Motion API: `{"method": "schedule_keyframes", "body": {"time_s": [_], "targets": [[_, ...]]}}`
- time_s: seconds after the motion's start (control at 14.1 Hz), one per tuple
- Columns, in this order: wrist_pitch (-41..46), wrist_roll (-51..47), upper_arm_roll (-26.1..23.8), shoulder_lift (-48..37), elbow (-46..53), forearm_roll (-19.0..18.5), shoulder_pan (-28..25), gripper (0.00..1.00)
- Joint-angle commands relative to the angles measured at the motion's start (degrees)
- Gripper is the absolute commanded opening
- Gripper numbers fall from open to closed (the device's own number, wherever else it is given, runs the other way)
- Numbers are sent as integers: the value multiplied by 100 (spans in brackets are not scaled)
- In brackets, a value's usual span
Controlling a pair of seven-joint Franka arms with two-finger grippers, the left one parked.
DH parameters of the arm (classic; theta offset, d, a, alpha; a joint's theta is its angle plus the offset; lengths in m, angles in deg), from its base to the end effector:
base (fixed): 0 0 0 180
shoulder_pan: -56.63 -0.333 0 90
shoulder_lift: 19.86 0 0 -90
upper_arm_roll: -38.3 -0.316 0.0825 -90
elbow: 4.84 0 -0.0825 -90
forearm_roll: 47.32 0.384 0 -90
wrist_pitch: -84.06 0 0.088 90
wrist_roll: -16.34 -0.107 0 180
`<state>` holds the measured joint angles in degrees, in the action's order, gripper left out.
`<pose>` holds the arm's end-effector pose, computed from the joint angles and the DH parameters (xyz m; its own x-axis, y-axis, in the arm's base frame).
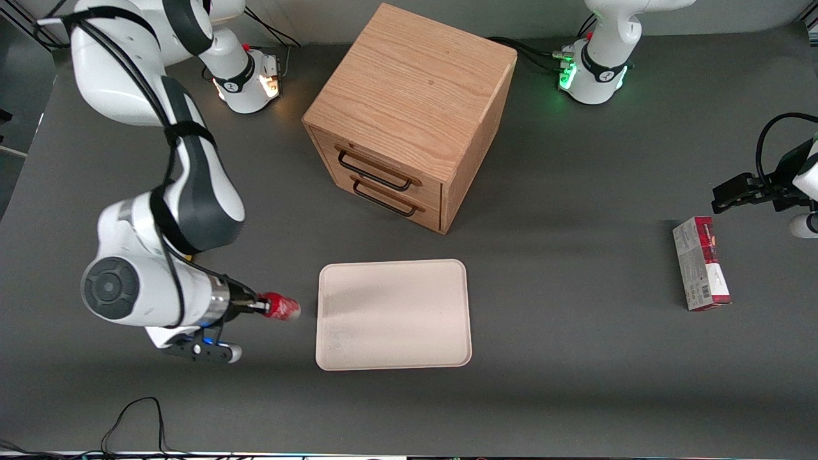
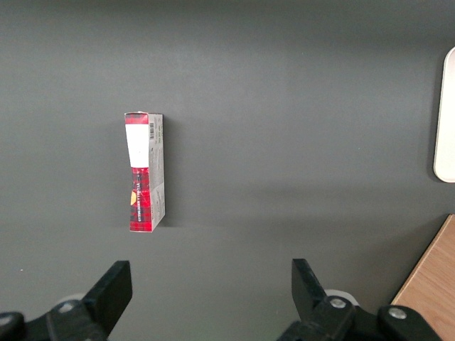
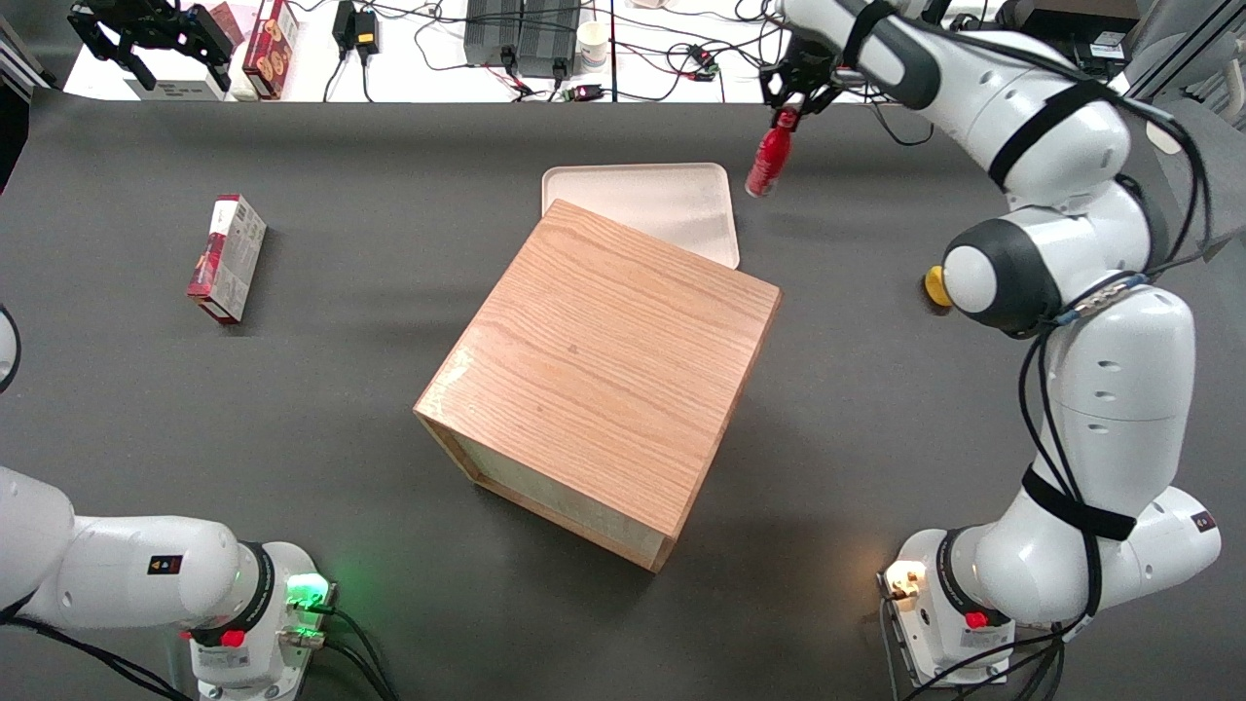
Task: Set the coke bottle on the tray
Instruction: 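Lift the bottle and carry it onto the cream tray's corner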
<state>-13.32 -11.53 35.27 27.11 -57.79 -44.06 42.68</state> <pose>0.7325 0.2135 0.3935 0.9742 -0.2096 -0.0832 -0.2150 -0.9746 -0.0630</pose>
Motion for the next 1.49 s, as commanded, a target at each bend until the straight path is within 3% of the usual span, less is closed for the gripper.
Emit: {"method": "schedule_keyframes", "body": {"time_s": [0.0,0.28,0.99,1.06,1.14,1.21,1.42], "targets": [[-560,-648,23,470,435,35,-239,0],[-1099,-869,31,629,435,26,-345,0],[-1310,-1071,49,752,418,-159,-468,0],[-1310,-1063,49,761,418,-167,-468,40],[-1319,-1045,49,761,418,-228,-477,96],[-1363,-1062,40,761,418,-272,-477,100],[-1381,-1071,40,761,409,-282,-468,100]]}}
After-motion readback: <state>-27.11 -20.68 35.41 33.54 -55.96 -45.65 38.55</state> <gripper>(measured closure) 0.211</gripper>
